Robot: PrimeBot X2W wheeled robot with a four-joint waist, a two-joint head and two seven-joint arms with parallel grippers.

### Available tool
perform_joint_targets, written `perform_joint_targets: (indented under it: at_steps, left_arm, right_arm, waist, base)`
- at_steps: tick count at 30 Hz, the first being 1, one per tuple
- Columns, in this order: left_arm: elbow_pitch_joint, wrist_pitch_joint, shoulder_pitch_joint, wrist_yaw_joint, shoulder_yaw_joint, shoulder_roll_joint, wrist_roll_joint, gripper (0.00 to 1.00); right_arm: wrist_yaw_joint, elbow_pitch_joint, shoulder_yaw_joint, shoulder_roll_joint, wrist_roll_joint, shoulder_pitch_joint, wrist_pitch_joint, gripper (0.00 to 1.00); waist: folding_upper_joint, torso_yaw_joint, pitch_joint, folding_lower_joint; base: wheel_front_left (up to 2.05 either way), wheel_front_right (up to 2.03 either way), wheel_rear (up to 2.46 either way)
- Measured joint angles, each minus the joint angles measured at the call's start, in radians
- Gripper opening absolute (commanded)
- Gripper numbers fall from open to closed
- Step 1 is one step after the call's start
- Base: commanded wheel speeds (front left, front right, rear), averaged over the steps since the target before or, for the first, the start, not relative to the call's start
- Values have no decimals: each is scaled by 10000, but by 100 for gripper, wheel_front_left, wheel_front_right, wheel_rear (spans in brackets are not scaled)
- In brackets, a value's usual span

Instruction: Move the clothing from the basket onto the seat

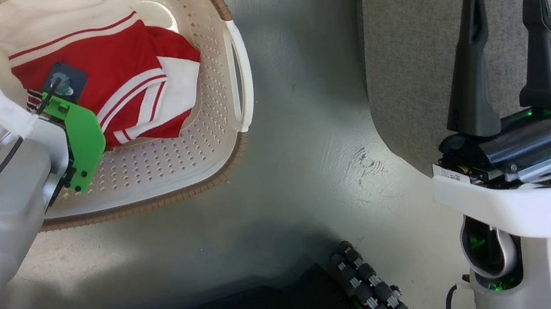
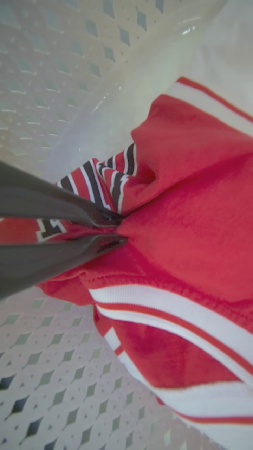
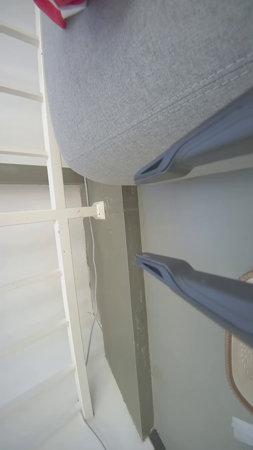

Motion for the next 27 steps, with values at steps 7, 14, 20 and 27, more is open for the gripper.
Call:
perform_joint_targets:
  at_steps: [7, 14, 20, 27]
  left_arm:
    - [257, -107, -142, -17, -46, -207, 0, 0]
    - [412, -476, -144, -153, -107, -552, 2, 0]
    - [412, -1035, -148, -341, -242, -965, 15, 0]
    - [397, -1745, -136, -685, -328, -1383, -10, 0]
  right_arm:
    - [8, 27, -59, 21, -2, -3, 0, 100]
    - [36, 180, -121, 40, -59, -168, 0, 100]
    - [100, 407, -253, 50, -184, -173, 0, 100]
    - [142, 844, -380, 25, -349, -166, -2, 100]
  waist:
    - [0, 28, -64, 0]
    - [1, 140, -400, 0]
    - [0, 335, -864, -1]
    - [0, 654, -1576, 0]
  base:
    - [0, 0, 0]
    - [0, 0, 0]
    - [0, 0, 0]
    - [0, 0, 0]
